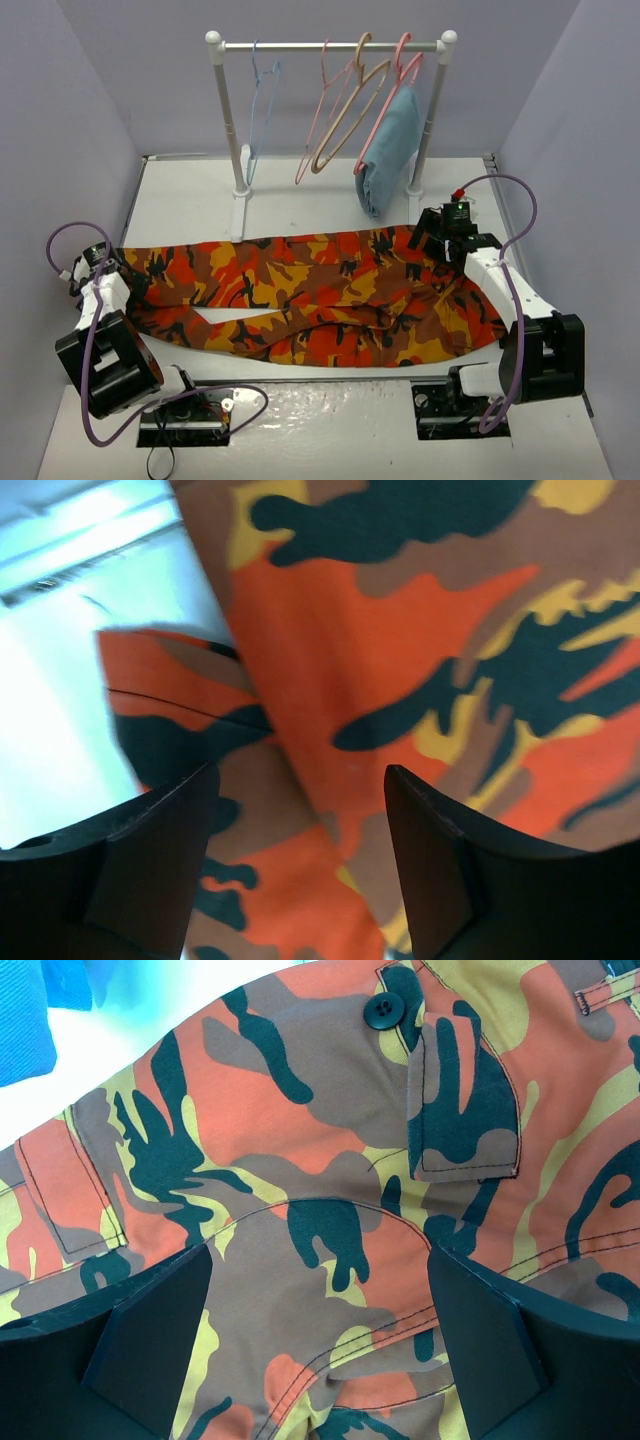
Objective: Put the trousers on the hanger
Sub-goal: Move the trousers to the center of the board, then fold the trousers
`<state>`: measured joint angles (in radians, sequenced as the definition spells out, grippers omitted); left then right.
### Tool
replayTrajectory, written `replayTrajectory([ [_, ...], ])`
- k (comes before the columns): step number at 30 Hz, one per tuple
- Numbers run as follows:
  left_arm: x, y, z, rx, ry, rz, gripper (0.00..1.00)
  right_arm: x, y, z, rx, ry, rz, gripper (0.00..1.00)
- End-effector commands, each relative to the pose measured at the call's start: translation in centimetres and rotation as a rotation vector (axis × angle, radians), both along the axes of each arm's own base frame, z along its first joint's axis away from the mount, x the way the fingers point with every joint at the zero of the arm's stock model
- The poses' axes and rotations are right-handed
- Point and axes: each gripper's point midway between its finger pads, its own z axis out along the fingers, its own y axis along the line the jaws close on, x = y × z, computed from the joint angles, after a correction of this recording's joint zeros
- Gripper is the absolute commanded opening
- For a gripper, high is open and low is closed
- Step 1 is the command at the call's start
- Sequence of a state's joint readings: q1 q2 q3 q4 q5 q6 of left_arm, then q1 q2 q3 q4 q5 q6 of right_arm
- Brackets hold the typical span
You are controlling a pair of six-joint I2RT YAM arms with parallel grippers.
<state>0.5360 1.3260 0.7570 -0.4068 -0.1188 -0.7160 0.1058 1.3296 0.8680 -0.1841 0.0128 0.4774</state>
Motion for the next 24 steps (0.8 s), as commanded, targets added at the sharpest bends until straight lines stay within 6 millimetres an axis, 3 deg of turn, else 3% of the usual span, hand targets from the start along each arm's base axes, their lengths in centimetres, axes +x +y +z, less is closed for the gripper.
replayTrajectory([
  [1, 5.2, -0.6, 5.0, -0.022, -0.240, -0.032, 0.65, 1.7, 0.1, 2.1, 0.001, -0.066, -0.008, 0.86],
  [5, 9.1, -2.8, 7.6, 0.006, -0.290, -0.204, 0.65, 2.8, 0.0, 3.1, 0.004, -0.089, -0.023, 0.86],
  [8, 10.9, -3.8, 6.9, 0.022, -0.240, -0.287, 0.68, 3.8, -0.7, 4.0, 0.008, -0.101, -0.066, 0.86],
  [12, 12.3, -3.3, 5.3, -0.007, -0.190, -0.284, 0.78, 5.8, -4.0, 4.8, -0.009, -0.089, -0.190, 0.86],
  [14, 13.3, -3.1, 4.6, -0.019, -0.169, -0.283, 0.80, 6.5, -4.7, 3.8, -0.010, -0.053, -0.219, 0.87],
  [16, 14.2, -2.7, 4.0, -0.028, -0.154, -0.280, 0.81, 7.5, -6.9, 3.0, 0.008, -0.034, -0.288, 0.87],
  [22, 16.0, -2.3, 2.0, -0.071, -0.110, -0.263, 0.82, 10.1, -8.7, 1.0, -0.012, 0.004, -0.372, 0.86],
  [24, 16.4, -2.3, 1.8, -0.070, -0.106, -0.263, 0.82, 10.4, -9.4, -0.6, -0.039, 0.037, -0.407, 0.86],
])
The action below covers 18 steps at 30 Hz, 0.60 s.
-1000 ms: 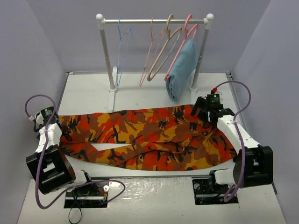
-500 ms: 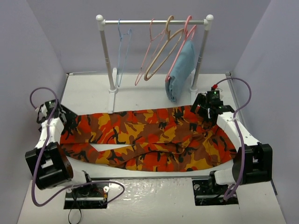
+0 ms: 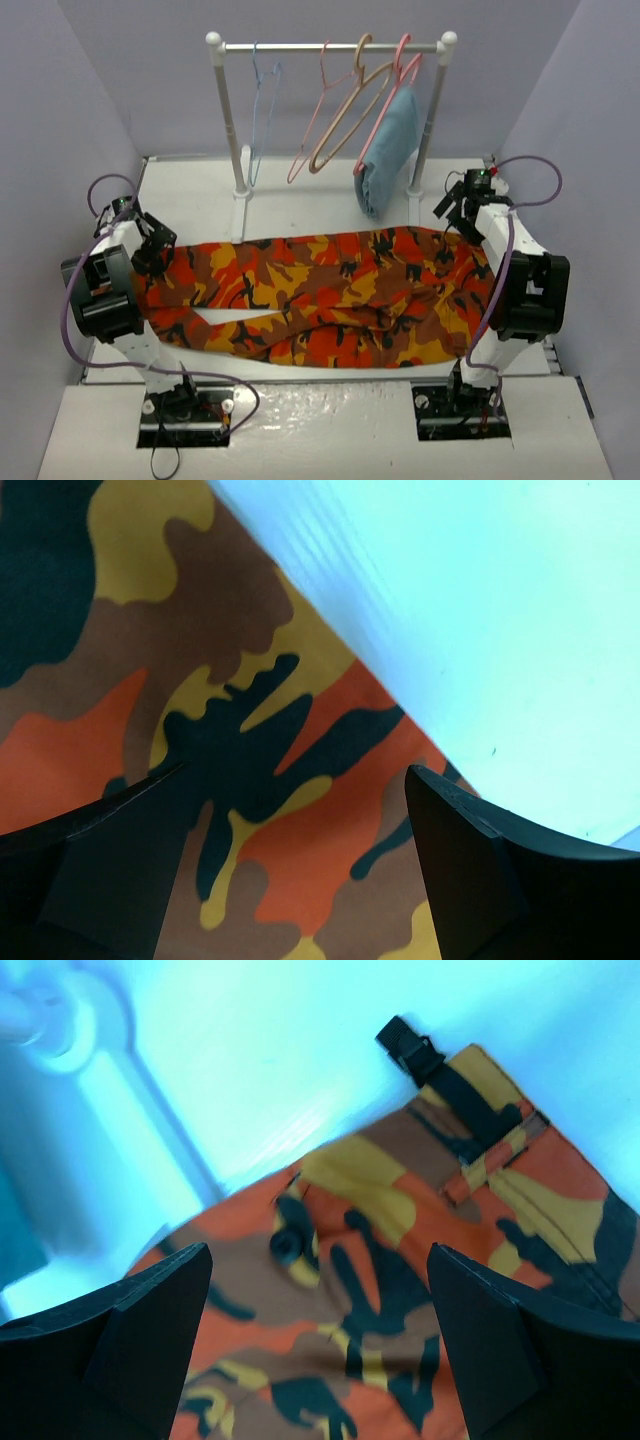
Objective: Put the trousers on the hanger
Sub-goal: Fold the trousers
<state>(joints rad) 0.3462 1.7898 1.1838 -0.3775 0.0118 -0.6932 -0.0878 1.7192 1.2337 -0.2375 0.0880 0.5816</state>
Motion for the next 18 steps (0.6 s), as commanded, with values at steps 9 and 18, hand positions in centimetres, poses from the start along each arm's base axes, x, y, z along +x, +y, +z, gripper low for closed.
replayTrajectory([
  [9, 2.3, 0.8, 2.3, 0.042, -0.058, 0.013, 0.81, 3.8, -2.6, -4.8, -0.097, 0.059, -0.139, 0.86],
  [18, 3.1, 0.6, 2.4, 0.071, -0.041, -0.003, 0.81, 1.5, -2.1, -9.5, -0.079, 0.179, -0.118, 0.78],
])
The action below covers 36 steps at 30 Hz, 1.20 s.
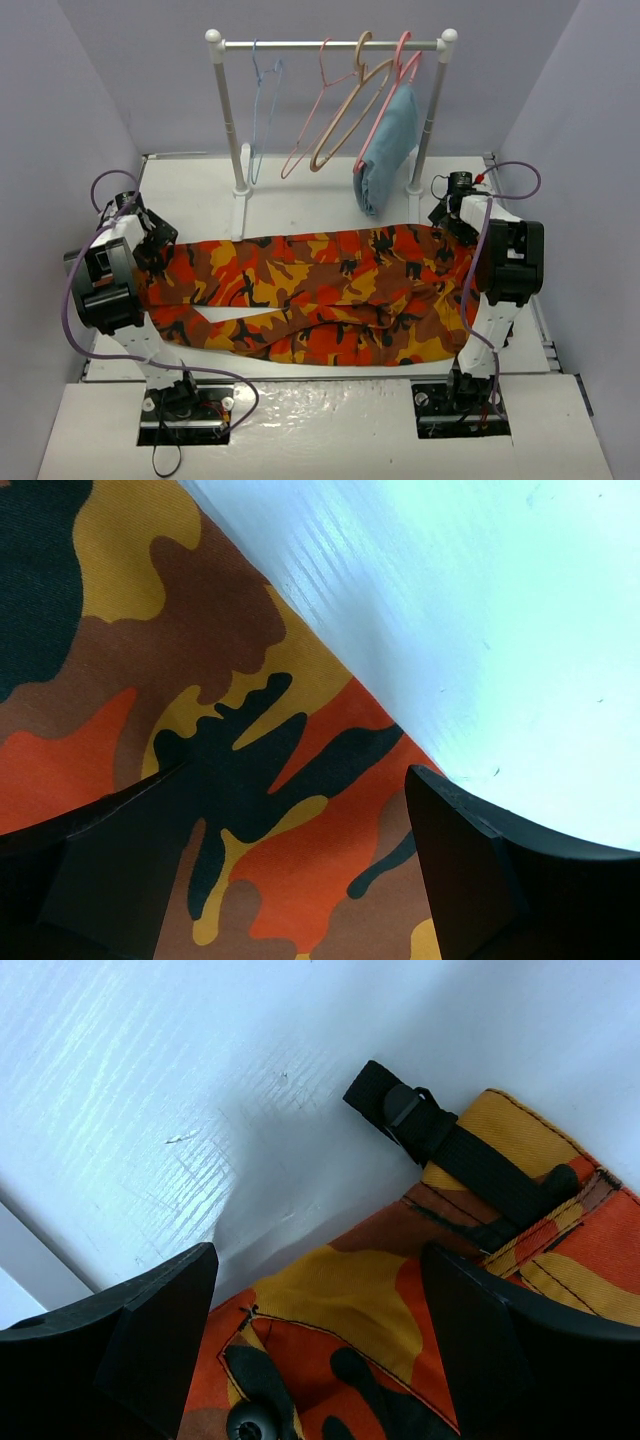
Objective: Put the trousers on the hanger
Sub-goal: Fold the trousers
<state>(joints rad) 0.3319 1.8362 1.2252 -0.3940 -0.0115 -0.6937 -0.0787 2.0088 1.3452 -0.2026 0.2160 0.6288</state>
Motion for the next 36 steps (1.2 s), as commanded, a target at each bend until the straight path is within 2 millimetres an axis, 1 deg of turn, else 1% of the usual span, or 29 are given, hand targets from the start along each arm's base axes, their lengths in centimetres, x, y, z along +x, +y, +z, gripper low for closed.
replayTrajectory([
  [1, 2.6, 0.2, 2.8, 0.057, -0.060, -0.006, 0.81, -1.4, -0.1, -2.2, -0.003, 0.053, -0.021, 0.74],
  [5, 3.5, -0.6, 2.4, 0.052, -0.045, -0.012, 0.82, -2.4, -0.2, -2.6, -0.006, 0.073, -0.021, 0.62],
  [8, 4.0, -0.8, 2.1, 0.052, -0.038, -0.011, 0.81, -2.4, -0.2, -2.4, -0.010, 0.071, -0.011, 0.60],
  [10, 4.2, -1.4, 1.6, 0.048, -0.016, -0.019, 0.81, -2.2, -0.3, -2.0, -0.008, 0.062, -0.009, 0.58],
  [14, 3.0, -2.0, 0.5, 0.069, 0.066, -0.012, 0.81, -2.1, -0.3, -1.4, -0.010, 0.048, -0.005, 0.53],
  [17, 1.9, -2.2, -0.4, 0.069, 0.108, 0.003, 0.76, -2.3, -0.4, -1.2, -0.010, 0.047, -0.009, 0.47],
  [19, 1.2, -2.1, -1.0, 0.070, 0.138, 0.010, 0.67, -2.2, -0.5, -1.0, -0.013, 0.042, -0.010, 0.42],
  [20, 0.9, -2.1, -1.5, 0.072, 0.160, 0.011, 0.61, -2.2, -0.6, -1.0, -0.014, 0.042, -0.011, 0.39],
  [21, 0.6, -2.1, -1.8, 0.074, 0.174, 0.011, 0.56, -2.2, -0.6, -1.0, -0.012, 0.041, -0.010, 0.35],
  [23, 0.0, -2.1, -2.4, 0.079, 0.201, 0.008, 0.41, -2.2, -0.6, -0.8, -0.008, 0.036, -0.010, 0.27],
  [25, -0.6, -2.1, -2.8, 0.085, 0.221, 0.007, 0.22, -2.2, -0.6, -0.5, -0.008, 0.029, -0.012, 0.19],
  [27, -1.1, -2.0, -3.0, 0.092, 0.231, 0.003, 0.07, -2.1, -0.6, -0.3, -0.008, 0.023, -0.013, 0.08],
  [29, -1.3, -1.9, -3.0, 0.100, 0.236, -0.004, 0.00, -1.9, -0.7, 0.4, -0.011, 0.006, -0.016, 0.00],
  [31, -1.3, -1.8, -2.7, 0.107, 0.232, -0.011, 0.00, -1.7, -0.8, 1.2, -0.015, -0.012, -0.017, 0.00],
  [33, -1.1, -1.5, -2.0, 0.119, 0.218, -0.015, 0.00, -1.6, -1.0, 2.0, -0.021, -0.028, -0.019, 0.00],
  [34, -1.0, -1.3, -1.3, 0.130, 0.204, -0.015, 0.00, -1.4, -1.3, 3.2, -0.029, -0.053, -0.021, 0.00],
  [36, -0.4, -1.0, 0.7, 0.156, 0.153, -0.020, 0.00, -1.0, -2.0, 5.1, -0.053, -0.088, -0.031, 0.00],
])
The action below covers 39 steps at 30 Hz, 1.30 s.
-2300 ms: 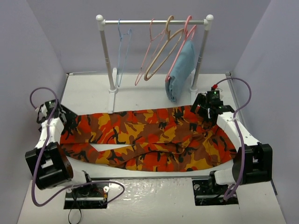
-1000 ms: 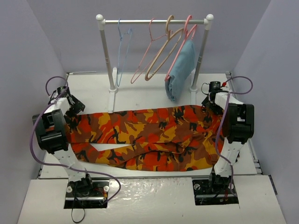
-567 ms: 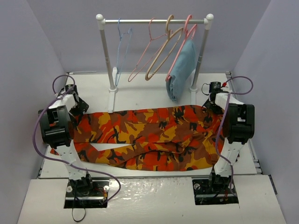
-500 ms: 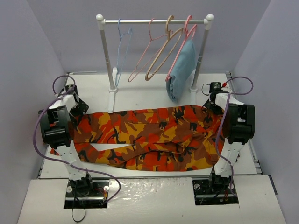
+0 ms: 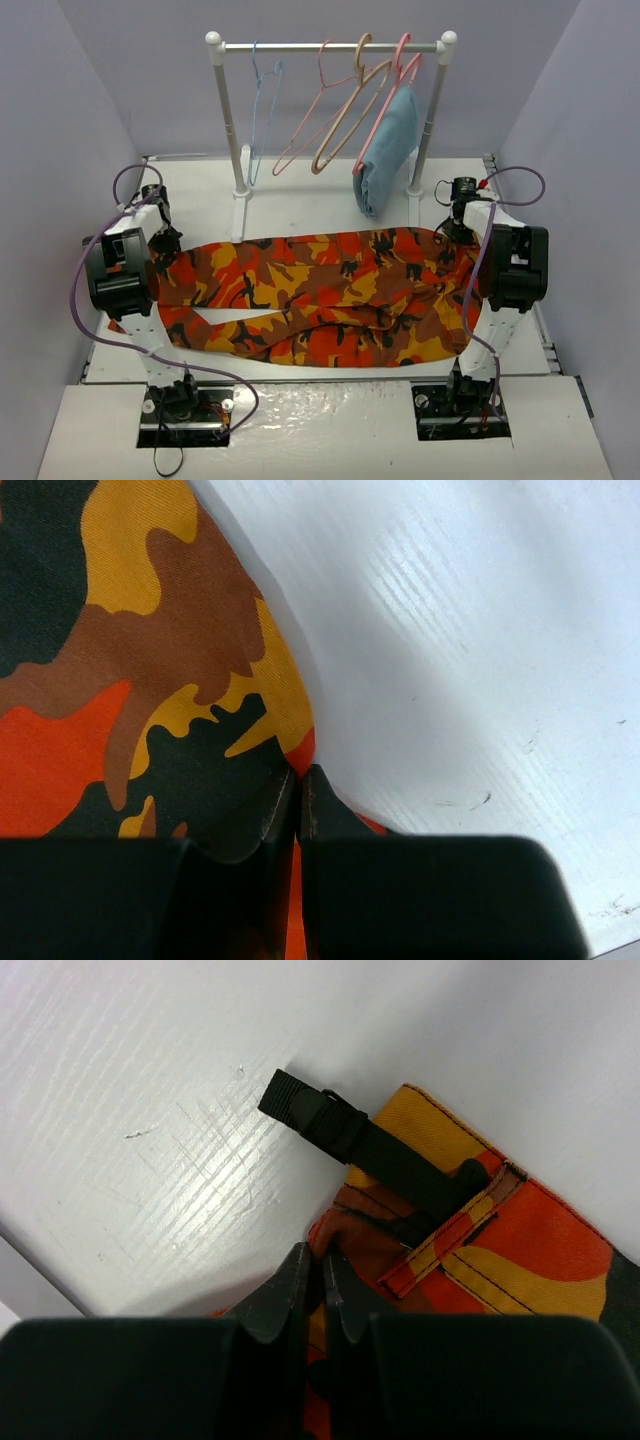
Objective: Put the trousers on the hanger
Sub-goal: Fold the trousers
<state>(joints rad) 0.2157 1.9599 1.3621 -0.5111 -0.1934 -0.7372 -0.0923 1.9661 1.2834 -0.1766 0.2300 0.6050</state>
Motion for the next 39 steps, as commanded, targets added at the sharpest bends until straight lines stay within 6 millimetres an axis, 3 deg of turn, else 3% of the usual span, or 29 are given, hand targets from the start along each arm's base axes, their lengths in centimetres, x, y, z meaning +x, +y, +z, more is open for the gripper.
replayTrajectory([
  [1, -1.4, 0.6, 3.1, 0.052, -0.005, -0.023, 0.00, 0.4, -1.6, 5.9, -0.043, -0.108, -0.035, 0.00],
  [6, 0.3, 1.0, 8.3, 0.085, -0.144, -0.032, 0.00, 1.4, -4.1, 11.8, -0.132, -0.209, -0.095, 0.00],
  [9, 1.2, 1.1, 9.8, 0.097, -0.208, -0.038, 0.00, 2.2, -5.2, 13.8, -0.133, -0.256, -0.117, 0.00],
  [11, 1.7, 1.1, 9.7, 0.095, -0.217, -0.038, 0.00, 3.0, -5.9, 14.9, -0.128, -0.284, -0.126, 0.00],
  [17, 5.7, -0.2, 8.3, 0.056, -0.212, -0.076, 0.00, 6.3, -9.7, 15.0, -0.108, -0.319, -0.183, 0.00],
  [22, 9.8, -1.4, 9.3, 0.041, -0.267, -0.099, 0.00, 9.1, -12.2, 13.8, -0.103, -0.321, -0.185, 0.00],
  [25, 11.7, -2.3, 9.2, 0.048, -0.273, -0.124, 0.00, 10.2, -12.9, 14.2, -0.120, -0.332, -0.173, 0.00],
  [34, 15.1, -3.9, 9.8, 0.075, -0.301, -0.203, 0.00, 10.8, -15.0, 12.5, -0.138, -0.301, -0.172, 0.00],
  [37, 16.3, -4.0, 11.9, 0.101, -0.370, -0.236, 0.21, 11.1, -14.8, 13.3, -0.142, -0.311, -0.138, 0.11],
  [39, 16.9, -4.1, 13.9, 0.118, -0.426, -0.262, 0.40, 11.3, -14.1, 15.1, -0.134, -0.342, -0.098, 0.27],
])
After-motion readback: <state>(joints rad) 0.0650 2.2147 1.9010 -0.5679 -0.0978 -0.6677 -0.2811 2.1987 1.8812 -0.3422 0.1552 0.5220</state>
